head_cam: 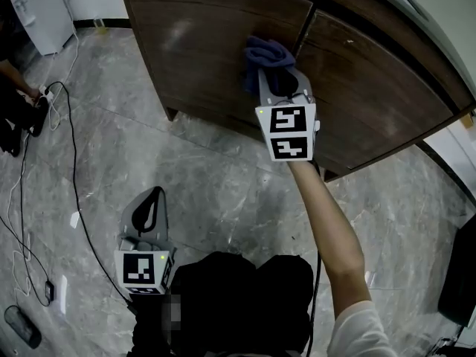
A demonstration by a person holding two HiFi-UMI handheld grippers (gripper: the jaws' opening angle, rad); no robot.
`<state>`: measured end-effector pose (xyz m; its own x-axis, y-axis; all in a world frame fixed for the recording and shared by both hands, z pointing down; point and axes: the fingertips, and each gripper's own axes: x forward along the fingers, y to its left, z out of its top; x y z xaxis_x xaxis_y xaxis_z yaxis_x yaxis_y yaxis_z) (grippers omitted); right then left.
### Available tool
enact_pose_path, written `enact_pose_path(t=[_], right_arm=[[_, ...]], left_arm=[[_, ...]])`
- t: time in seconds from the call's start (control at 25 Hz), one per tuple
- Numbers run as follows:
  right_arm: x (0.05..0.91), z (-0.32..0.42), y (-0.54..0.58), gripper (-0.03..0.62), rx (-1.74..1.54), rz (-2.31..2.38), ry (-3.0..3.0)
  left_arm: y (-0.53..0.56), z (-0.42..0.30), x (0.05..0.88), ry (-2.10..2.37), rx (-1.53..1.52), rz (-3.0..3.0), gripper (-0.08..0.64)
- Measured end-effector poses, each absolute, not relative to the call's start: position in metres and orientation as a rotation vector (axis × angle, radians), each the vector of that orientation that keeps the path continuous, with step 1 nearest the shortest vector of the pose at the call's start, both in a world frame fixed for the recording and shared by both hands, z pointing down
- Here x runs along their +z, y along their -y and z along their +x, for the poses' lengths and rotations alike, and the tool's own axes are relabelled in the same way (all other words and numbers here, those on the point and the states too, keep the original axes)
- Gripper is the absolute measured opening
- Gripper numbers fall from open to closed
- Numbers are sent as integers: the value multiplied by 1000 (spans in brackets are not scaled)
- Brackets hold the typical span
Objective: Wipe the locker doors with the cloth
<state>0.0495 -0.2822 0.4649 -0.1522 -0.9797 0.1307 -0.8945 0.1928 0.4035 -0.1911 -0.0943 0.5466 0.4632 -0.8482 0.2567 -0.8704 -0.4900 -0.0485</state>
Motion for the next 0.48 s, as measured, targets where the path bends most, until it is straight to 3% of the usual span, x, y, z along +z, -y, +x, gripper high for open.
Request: enact_pose_path(t=[0.48], right_arm=[[603,30,289,72,-198,1570,2058]], left_arm=[[97,-200,555,1540,408,2580,2]])
